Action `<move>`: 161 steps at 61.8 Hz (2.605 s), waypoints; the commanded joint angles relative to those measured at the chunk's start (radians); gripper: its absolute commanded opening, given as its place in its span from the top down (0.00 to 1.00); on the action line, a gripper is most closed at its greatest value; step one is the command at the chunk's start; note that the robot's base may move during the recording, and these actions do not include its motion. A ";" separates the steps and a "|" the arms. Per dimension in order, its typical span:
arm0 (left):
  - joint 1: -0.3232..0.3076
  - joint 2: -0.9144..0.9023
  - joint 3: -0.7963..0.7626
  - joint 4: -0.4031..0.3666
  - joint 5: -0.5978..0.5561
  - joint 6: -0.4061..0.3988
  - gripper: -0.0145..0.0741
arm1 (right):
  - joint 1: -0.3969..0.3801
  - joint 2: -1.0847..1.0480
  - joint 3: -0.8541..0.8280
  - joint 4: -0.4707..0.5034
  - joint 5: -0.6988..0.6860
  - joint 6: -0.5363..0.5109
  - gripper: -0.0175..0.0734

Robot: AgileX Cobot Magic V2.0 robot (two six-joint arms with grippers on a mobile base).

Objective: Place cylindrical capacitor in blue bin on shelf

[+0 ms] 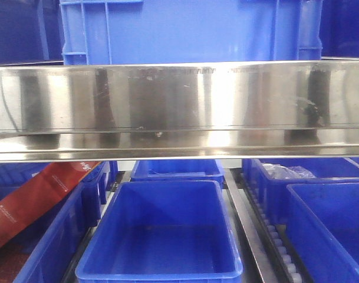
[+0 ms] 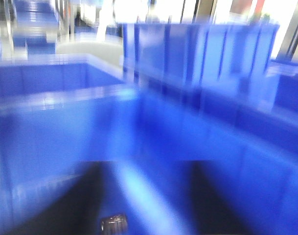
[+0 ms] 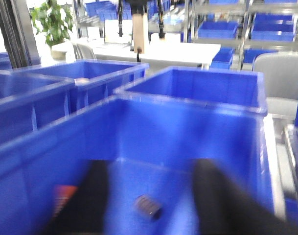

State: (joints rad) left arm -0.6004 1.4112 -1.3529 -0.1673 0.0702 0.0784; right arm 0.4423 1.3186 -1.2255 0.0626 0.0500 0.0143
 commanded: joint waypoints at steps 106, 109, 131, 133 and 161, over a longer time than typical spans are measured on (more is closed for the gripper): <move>0.008 -1.080 0.943 -0.007 -0.098 0.000 0.96 | 0.000 -0.956 0.844 0.001 -0.093 -0.006 0.99; 0.008 -1.080 0.943 -0.007 -0.098 0.000 0.96 | 0.000 -0.956 0.844 0.001 -0.096 -0.006 0.99; 0.008 -1.079 0.943 -0.007 -0.096 0.000 0.96 | -0.132 -1.051 0.978 -0.011 -0.089 -0.006 0.99; 0.008 -1.079 0.943 -0.007 -0.096 0.000 0.96 | -0.167 -1.075 1.009 -0.005 -0.089 -0.006 0.99; 0.008 -1.079 0.943 -0.007 -0.096 0.000 0.96 | -0.383 -1.319 1.226 -0.014 -0.004 -0.006 0.99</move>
State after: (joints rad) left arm -0.5944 0.3373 -0.4111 -0.1692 -0.0116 0.0784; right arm 0.0681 0.0084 -0.0028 0.0602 0.0276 0.0142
